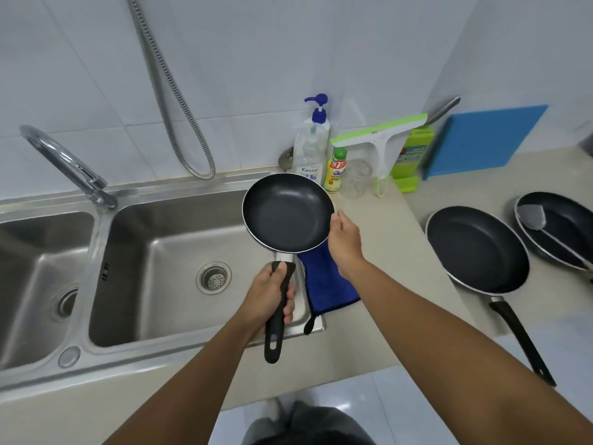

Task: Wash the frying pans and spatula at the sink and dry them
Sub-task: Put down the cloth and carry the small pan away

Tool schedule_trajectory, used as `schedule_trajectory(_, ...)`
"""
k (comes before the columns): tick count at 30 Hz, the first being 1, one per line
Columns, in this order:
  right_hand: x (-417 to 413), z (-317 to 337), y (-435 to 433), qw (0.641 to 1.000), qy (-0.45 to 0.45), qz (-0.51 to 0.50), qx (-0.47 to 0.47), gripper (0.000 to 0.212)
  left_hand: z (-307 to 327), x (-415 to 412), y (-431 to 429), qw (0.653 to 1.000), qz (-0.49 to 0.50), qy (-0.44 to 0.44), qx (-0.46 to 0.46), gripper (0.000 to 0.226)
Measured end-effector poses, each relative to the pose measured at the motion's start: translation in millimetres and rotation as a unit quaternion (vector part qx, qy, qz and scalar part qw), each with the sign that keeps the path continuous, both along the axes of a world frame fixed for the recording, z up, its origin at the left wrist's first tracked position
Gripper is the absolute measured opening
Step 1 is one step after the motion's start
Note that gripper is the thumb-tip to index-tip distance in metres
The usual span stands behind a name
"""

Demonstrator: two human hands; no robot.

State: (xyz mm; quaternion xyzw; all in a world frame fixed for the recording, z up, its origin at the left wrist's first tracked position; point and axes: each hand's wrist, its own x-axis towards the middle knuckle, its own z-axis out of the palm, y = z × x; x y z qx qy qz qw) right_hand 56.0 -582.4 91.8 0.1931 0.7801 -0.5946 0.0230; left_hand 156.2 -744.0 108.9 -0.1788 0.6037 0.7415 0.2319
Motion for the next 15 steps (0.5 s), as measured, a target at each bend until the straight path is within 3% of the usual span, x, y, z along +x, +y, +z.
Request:
schedule_trajectory(4, -9.4, -14.4, 31.2, 0.997, 0.021, -0.069, 0.014, 0.034, -0.4, -5.9, 23.2, 0.998, -0.056, -0.009, 0.017, 0.022)
schedule_trajectory(10, -12.2, -32.8, 102.6, 0.995, 0.016, -0.084, 0.042, 0.035, -15.1, -10.3, 76.2, 0.995, -0.098, -0.021, -0.028, 0.021)
schedule_trajectory(15, -10.0, -55.1, 168.9, 0.995, -0.012, -0.093, 0.015, 0.042, -35.1, -16.9, 135.6, 0.98, -0.156, -0.025, -0.122, 0.018)
